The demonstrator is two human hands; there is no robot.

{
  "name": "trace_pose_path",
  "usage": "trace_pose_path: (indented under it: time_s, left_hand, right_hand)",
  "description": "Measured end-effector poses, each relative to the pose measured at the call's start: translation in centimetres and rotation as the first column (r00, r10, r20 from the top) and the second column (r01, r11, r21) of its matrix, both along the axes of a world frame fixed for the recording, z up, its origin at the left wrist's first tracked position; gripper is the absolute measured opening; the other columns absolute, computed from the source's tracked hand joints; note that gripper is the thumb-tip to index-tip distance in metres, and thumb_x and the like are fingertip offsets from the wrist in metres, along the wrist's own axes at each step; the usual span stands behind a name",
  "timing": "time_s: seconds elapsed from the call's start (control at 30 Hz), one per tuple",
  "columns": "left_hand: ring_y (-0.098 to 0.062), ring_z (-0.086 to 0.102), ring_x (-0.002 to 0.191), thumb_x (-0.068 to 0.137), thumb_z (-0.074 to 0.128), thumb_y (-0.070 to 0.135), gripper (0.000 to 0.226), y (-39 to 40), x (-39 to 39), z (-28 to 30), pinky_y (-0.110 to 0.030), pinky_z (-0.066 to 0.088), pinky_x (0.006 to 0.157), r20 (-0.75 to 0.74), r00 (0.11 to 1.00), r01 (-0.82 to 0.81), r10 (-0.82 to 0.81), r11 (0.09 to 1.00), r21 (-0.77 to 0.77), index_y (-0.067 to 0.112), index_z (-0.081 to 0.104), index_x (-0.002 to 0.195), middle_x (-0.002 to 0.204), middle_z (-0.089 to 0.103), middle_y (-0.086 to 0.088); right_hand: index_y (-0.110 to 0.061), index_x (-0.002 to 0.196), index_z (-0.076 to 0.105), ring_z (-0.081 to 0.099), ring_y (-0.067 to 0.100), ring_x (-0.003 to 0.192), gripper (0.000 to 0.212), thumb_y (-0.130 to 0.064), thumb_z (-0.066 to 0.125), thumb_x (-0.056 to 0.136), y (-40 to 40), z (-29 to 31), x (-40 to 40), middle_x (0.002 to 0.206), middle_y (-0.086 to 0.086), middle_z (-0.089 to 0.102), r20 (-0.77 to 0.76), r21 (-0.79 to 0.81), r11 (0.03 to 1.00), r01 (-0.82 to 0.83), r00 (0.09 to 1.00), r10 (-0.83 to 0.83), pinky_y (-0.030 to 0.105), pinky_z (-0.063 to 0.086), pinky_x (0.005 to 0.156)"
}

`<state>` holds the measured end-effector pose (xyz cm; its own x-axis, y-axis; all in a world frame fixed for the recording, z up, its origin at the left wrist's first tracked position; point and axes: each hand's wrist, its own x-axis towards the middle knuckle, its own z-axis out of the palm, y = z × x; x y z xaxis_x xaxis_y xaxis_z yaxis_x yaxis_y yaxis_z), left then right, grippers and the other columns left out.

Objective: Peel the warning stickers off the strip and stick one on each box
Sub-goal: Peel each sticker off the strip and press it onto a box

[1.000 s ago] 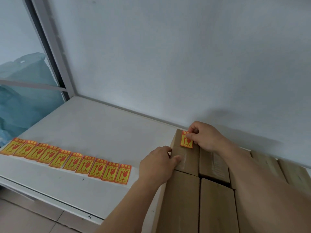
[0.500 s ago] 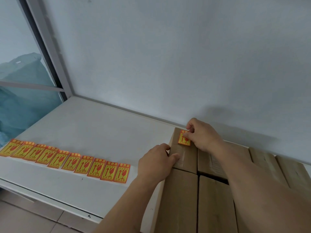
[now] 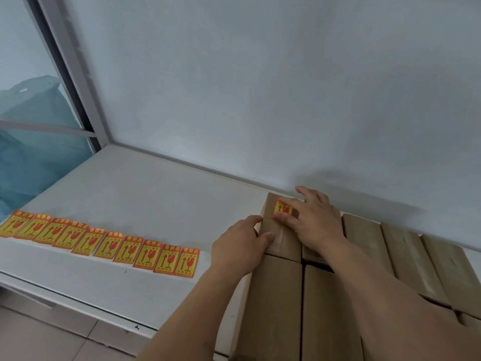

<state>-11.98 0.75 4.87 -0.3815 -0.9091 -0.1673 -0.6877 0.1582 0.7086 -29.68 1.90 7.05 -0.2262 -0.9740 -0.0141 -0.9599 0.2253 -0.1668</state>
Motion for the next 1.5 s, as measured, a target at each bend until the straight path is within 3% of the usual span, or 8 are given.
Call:
trace_pose_path:
  time_s: [0.47, 0.8, 0.9, 1.03, 1.27, 1.4, 1.5]
  left_hand:
    - [-0.014, 0.059, 0.105, 0.089, 0.048, 0.059, 0.052, 0.1, 0.1, 0.2, -0.038, 0.049, 0.086, 0.031, 0.999, -0.017, 0.017, 1.0, -0.019, 0.034, 0.044, 0.134, 0.12, 0.061, 0.009]
    - [-0.015, 0.058, 0.107, 0.092, 0.046, 0.056, 0.05, 0.0, 0.3, 0.2, -0.039, 0.047, 0.09, 0.033, 0.999, 0.011, -0.011, 1.0, -0.014, 0.031, 0.046, 0.134, 0.123, 0.06, 0.007]
    - [-0.014, 0.059, 0.107, 0.094, 0.04, 0.057, 0.048, -0.3, 1.9, 0.6, -0.038, 0.048, 0.09, 0.07, 0.997, -0.01, 0.017, 0.995, -0.099, 0.03, 0.049, 0.133, 0.123, 0.061, 0.008]
    - [-0.016, 0.057, 0.109, 0.096, 0.042, 0.048, 0.039, -0.9, 6.3, 0.2, -0.035, 0.048, 0.084, 0.213, 0.972, -0.021, 0.103, 0.935, -0.354, 0.03, 0.053, 0.129, 0.121, 0.061, 0.008]
    - [-0.023, 0.053, 0.112, 0.096, 0.048, 0.035, 0.032, -1.8, 14.8, -2.3, -0.036, 0.045, 0.082, 0.341, 0.927, -0.01, 0.156, 0.919, -0.393, 0.027, 0.059, 0.126, 0.122, 0.061, 0.003]
    - [-0.02, 0.052, 0.112, 0.097, 0.048, 0.036, 0.031, -1.6, 16.9, -3.9, -0.034, 0.043, 0.084, 0.372, 0.924, 0.049, 0.095, 0.931, -0.36, 0.029, 0.058, 0.125, 0.123, 0.06, 0.005]
    - [-0.019, 0.049, 0.115, 0.097, 0.047, 0.035, 0.033, -1.8, 17.1, -4.7, -0.033, 0.042, 0.089, 0.346, 0.937, 0.059, 0.048, 0.955, -0.291, 0.029, 0.055, 0.128, 0.124, 0.057, 0.004]
  right_hand:
    - [-0.042, 0.139, 0.044, 0.013, 0.022, 0.143, 0.061, -0.068, 0.051, 0.083, -0.1, 0.8, 0.1, 0.156, -0.006, 0.025, 0.081, 0.051, 0.999, 0.018, 0.996, -0.022, 0.046, 0.022, 0.112]
    - [-0.038, 0.137, 0.047, 0.02, 0.024, 0.141, 0.053, -0.06, 0.049, 0.089, 0.3, 1.4, -0.6, 0.153, -0.003, 0.032, 0.011, 0.071, 0.997, 0.007, 1.0, -0.008, 0.047, 0.023, 0.111]
    - [-0.034, 0.136, 0.048, 0.028, 0.021, 0.137, 0.047, -0.052, 0.048, 0.092, 0.6, 1.9, 0.1, 0.148, -0.004, 0.039, -0.026, -0.012, 0.999, -0.039, 0.999, 0.039, 0.044, 0.027, 0.11]
    - [-0.027, 0.126, 0.057, 0.039, 0.018, 0.128, 0.033, -0.037, 0.043, 0.098, 0.7, 2.4, 3.5, 0.137, -0.006, 0.05, -0.121, -0.119, 0.966, -0.229, 0.969, 0.215, 0.036, 0.031, 0.104]
    - [-0.023, 0.122, 0.059, 0.053, 0.024, 0.108, 0.032, -0.034, 0.039, 0.1, -0.7, 1.2, 11.4, 0.119, 0.0, 0.061, -0.181, 0.032, 0.869, -0.494, 0.852, 0.491, 0.039, 0.046, 0.086]
    - [-0.021, 0.121, 0.06, 0.056, 0.025, 0.106, 0.032, -0.034, 0.041, 0.099, -1.6, -0.8, 15.1, 0.115, 0.003, 0.059, -0.125, 0.202, 0.866, -0.458, 0.865, 0.487, 0.038, 0.047, 0.079]
    - [-0.015, 0.121, 0.06, 0.057, 0.027, 0.108, 0.032, -0.032, 0.046, 0.098, -2.4, -2.7, 17.1, 0.117, 0.007, 0.06, -0.064, 0.325, 0.867, -0.379, 0.905, 0.42, 0.039, 0.049, 0.085]
